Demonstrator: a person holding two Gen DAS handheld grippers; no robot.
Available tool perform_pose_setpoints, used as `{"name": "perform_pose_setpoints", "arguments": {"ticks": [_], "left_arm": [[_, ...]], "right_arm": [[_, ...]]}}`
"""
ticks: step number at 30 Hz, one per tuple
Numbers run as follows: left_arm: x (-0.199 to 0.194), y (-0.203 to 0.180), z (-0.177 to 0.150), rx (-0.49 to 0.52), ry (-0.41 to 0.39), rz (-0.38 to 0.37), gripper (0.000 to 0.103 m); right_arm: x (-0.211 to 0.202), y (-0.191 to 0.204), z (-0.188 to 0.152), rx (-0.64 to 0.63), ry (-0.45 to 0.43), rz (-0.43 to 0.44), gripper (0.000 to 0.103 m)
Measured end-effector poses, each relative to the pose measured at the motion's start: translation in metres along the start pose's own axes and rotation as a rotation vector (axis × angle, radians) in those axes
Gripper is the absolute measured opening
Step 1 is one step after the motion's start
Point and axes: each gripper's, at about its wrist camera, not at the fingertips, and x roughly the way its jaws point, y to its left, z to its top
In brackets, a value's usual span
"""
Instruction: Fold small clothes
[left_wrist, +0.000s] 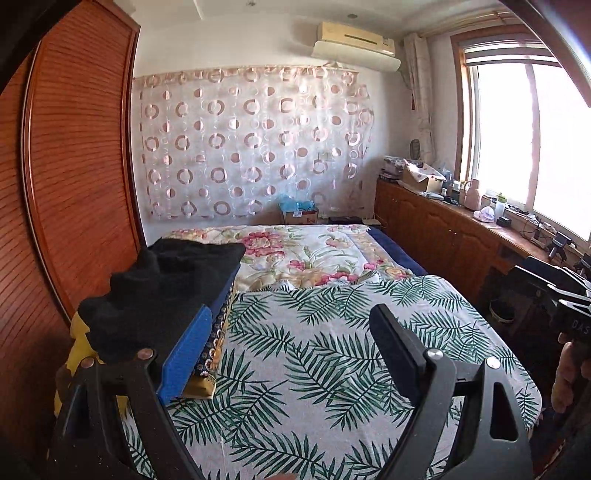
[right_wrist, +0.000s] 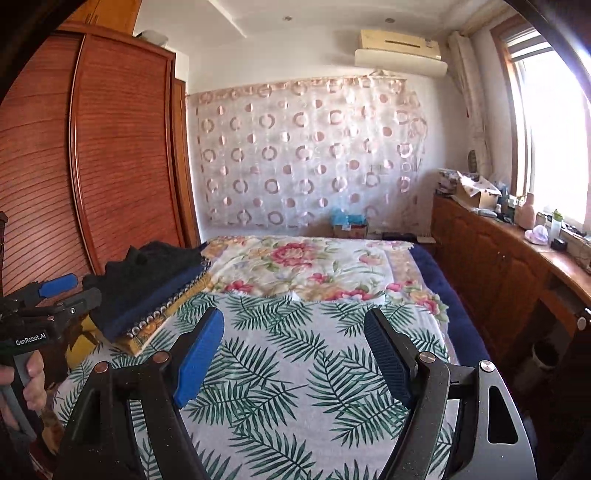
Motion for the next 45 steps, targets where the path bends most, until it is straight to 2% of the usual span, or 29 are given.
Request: {"name": "perform_pose_setpoints", "arguments": {"ticks": [7,14,20,45], "left_arm": [[-0.018,-0.004,0.007,0.008,-0.032,0.018,0.088],[-0.023,-0.002,0.006,0.006,-0.039,0.014,0.088],[-0.024,-0.003,0.007,0.006,-0.044,0.015,0.088],[-0.039,-0.007,0.019,0.022,-0.067,0.014,0.088]], "right_arm": [[-0.03,0.013,-0.01,0.007,-0.053,-0.018,0.08],[-0.014,0.01,-0.023,0.011,-0.06,-0.031,0.08],[-0.004,0.004,-0.018,0.018,-0.054,-0.035,0.08],[-0.006,-0.014,-0.016,0.008,-0.059,-0.03,0.08]]}}
